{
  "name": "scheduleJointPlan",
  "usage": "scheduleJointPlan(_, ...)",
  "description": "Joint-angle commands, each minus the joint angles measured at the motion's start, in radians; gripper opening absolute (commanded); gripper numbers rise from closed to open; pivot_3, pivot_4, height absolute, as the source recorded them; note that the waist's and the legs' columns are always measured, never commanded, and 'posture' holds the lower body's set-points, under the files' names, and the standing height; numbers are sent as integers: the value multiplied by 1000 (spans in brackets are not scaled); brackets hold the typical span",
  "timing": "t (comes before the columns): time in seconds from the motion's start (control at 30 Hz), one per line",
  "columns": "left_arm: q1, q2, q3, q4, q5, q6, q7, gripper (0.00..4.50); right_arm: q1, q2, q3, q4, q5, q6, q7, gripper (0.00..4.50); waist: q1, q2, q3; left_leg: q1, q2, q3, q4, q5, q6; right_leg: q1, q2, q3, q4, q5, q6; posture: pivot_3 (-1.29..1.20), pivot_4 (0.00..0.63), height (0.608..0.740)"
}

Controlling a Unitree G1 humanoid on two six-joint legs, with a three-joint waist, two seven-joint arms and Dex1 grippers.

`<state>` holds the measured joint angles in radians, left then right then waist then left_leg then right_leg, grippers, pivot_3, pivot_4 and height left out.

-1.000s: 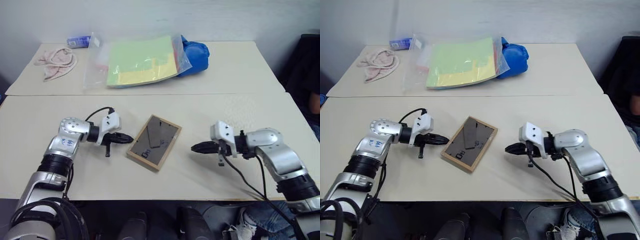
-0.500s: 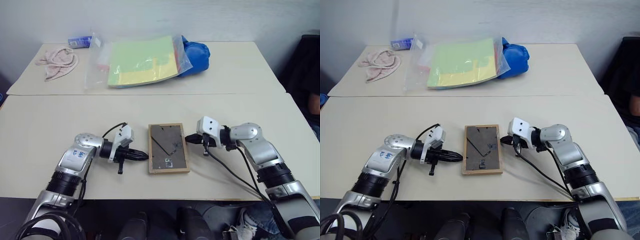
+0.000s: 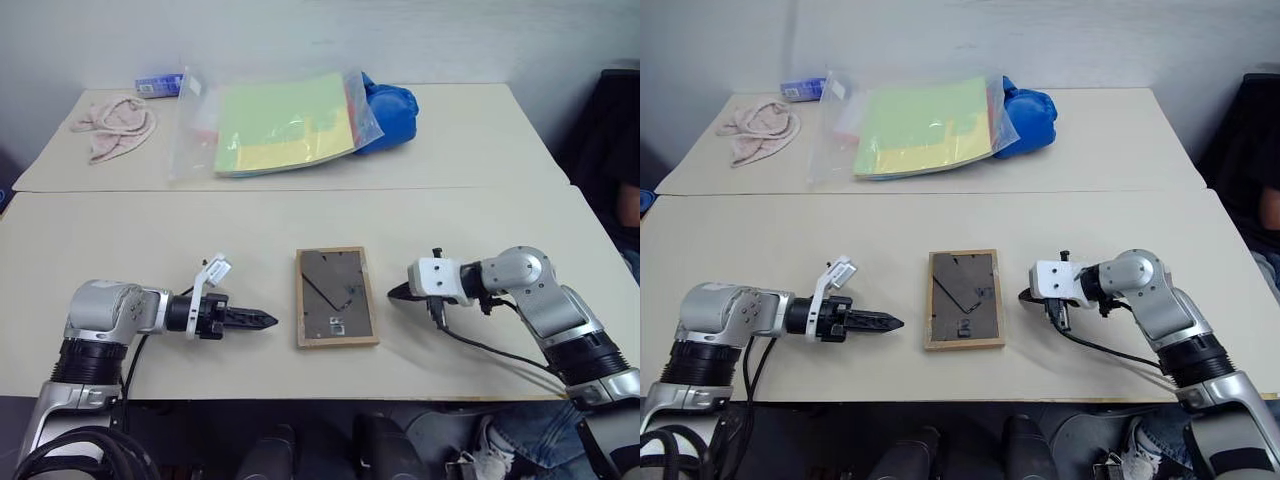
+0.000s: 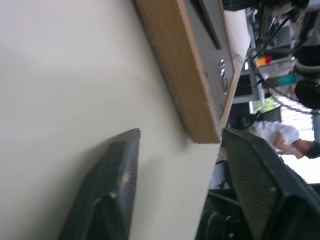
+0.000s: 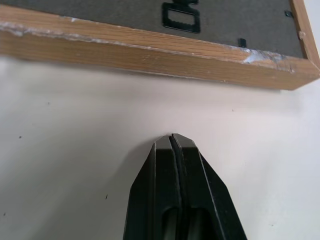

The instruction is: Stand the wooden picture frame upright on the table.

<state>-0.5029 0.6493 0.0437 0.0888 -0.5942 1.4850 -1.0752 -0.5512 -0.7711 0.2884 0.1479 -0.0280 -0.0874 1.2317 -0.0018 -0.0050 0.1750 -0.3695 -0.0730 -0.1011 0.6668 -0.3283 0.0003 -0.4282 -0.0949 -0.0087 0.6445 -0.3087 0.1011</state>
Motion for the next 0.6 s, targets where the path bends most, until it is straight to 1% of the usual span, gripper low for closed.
scheduleJointPlan(0.03, -23, -88, 22, 35, -30, 99, 96, 3936, 18, 16, 25, -43, -9, -9, 9, 0, 6, 0, 0, 0, 0, 0, 0, 0, 0, 1, 0, 0, 0, 0, 0, 0, 150, 740)
scheduleJointPlan(0.1, -37, -150, 8, 35, -14, 116, 159, 4484, 23, 35, 36, -55, -17, -8, 1, 0, 12, -1, -2, 0, -1, -1, 2, 0, 0, 2, -1, -1, -1, 0, 0, 0, 150, 740)
scheduleJointPlan(0.33, -70, -304, -28, 31, -13, 119, 273, 4484, 28, 78, 49, -107, -24, 37, -11, 0, 27, 0, -7, 2, -1, -1, 2, 0, 0, 4, -1, -1, -1, 0, 0, 0, 150, 740)
scheduleJointPlan(0.5, -92, -346, -9, 35, -34, 127, 299, 4484, 36, 86, 46, -128, -29, 61, -12, 0, 28, 0, -7, 4, -2, -2, 3, 0, 0, 7, -1, -1, -1, 0, 0, 0, 150, 740)
scheduleJointPlan(0.53, -110, -351, 16, 55, -43, 128, 303, 4484, 40, 84, 45, -131, -31, 62, -14, 0, 27, 0, -7, 4, -2, -2, 3, 0, 0, 7, -1, -1, -2, 0, 0, 0, 150, 740)
scheduleJointPlan(0.6, -124, -332, 27, 56, -50, 122, 297, 4484, 49, 68, 40, -138, -34, 65, -12, 0, 26, 0, -7, 4, -2, -2, 2, 0, 0, 6, -1, -1, -2, 0, 0, 0, 150, 740)
